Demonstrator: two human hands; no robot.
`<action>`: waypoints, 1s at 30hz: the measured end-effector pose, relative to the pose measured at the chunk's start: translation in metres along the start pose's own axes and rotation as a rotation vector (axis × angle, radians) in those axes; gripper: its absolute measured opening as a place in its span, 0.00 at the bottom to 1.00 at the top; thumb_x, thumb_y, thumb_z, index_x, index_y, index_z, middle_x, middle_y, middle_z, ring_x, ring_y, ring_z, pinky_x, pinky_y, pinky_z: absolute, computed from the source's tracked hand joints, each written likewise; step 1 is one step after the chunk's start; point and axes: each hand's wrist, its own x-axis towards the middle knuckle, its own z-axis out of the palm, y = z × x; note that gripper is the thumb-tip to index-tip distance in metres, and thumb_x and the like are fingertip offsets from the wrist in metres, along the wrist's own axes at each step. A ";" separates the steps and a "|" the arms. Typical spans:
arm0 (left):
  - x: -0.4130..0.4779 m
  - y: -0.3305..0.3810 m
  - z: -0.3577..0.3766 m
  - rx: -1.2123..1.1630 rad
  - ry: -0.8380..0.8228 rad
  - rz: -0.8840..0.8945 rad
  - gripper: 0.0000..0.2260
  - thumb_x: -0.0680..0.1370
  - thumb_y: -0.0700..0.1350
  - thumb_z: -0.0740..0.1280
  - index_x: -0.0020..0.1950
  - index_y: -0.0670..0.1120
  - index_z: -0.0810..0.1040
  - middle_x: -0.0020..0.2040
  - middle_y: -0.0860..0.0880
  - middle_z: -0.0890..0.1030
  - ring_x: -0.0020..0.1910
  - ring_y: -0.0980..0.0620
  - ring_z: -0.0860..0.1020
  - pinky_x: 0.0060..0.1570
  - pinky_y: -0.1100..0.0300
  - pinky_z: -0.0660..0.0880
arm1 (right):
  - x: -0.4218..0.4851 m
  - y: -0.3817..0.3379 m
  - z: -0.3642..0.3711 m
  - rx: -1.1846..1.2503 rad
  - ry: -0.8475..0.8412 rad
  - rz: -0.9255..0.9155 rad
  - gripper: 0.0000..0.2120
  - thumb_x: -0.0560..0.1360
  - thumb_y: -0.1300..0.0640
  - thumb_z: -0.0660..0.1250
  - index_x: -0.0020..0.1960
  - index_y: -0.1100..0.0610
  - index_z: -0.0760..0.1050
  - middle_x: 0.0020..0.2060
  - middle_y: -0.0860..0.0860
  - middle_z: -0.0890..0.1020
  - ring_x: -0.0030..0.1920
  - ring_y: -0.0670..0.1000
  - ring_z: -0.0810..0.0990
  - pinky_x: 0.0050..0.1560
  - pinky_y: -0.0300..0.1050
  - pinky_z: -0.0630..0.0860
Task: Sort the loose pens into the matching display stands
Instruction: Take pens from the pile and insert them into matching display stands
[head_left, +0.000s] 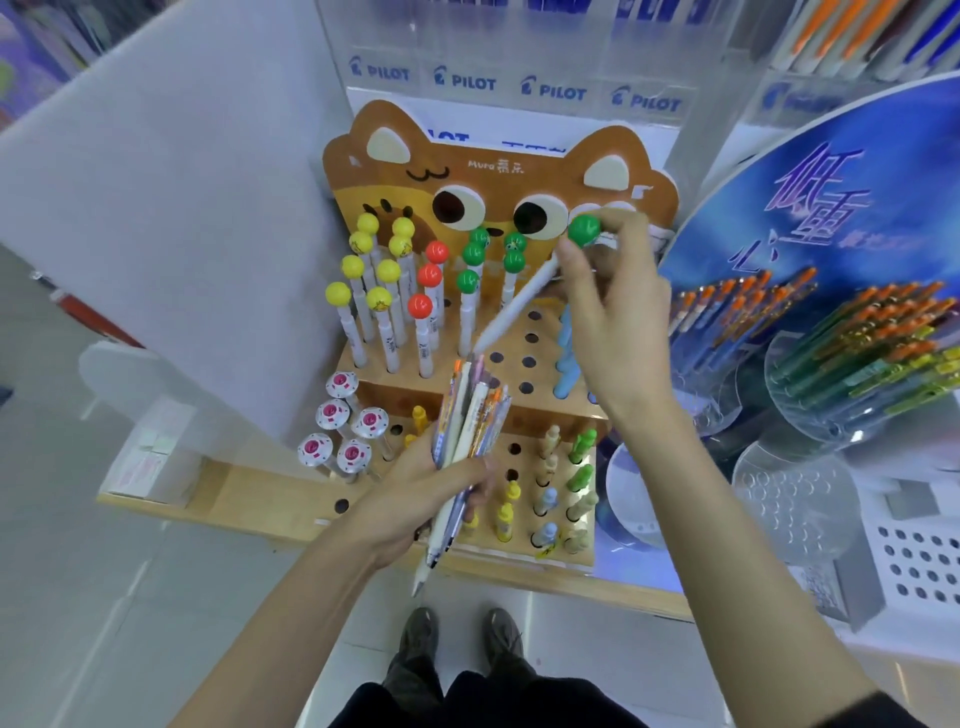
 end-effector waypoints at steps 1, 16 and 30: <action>-0.001 -0.001 -0.001 -0.001 0.020 0.001 0.07 0.78 0.36 0.66 0.54 0.44 0.73 0.32 0.49 0.74 0.30 0.53 0.71 0.30 0.63 0.71 | -0.001 0.002 0.003 -0.013 0.025 -0.016 0.04 0.80 0.58 0.61 0.52 0.55 0.65 0.36 0.47 0.79 0.35 0.41 0.79 0.35 0.30 0.71; -0.009 0.005 -0.016 -0.166 0.036 -0.024 0.08 0.74 0.43 0.66 0.53 0.46 0.77 0.36 0.48 0.81 0.34 0.54 0.78 0.35 0.60 0.77 | 0.003 0.024 0.030 -0.222 -0.113 0.057 0.10 0.81 0.58 0.58 0.60 0.61 0.67 0.32 0.53 0.76 0.29 0.41 0.73 0.28 0.31 0.65; -0.011 0.009 -0.024 -0.156 0.033 -0.001 0.21 0.70 0.48 0.68 0.60 0.43 0.73 0.38 0.49 0.81 0.36 0.53 0.77 0.37 0.61 0.76 | -0.016 0.033 0.048 -0.240 -0.181 0.203 0.12 0.78 0.58 0.65 0.59 0.59 0.67 0.37 0.41 0.75 0.39 0.47 0.76 0.38 0.41 0.71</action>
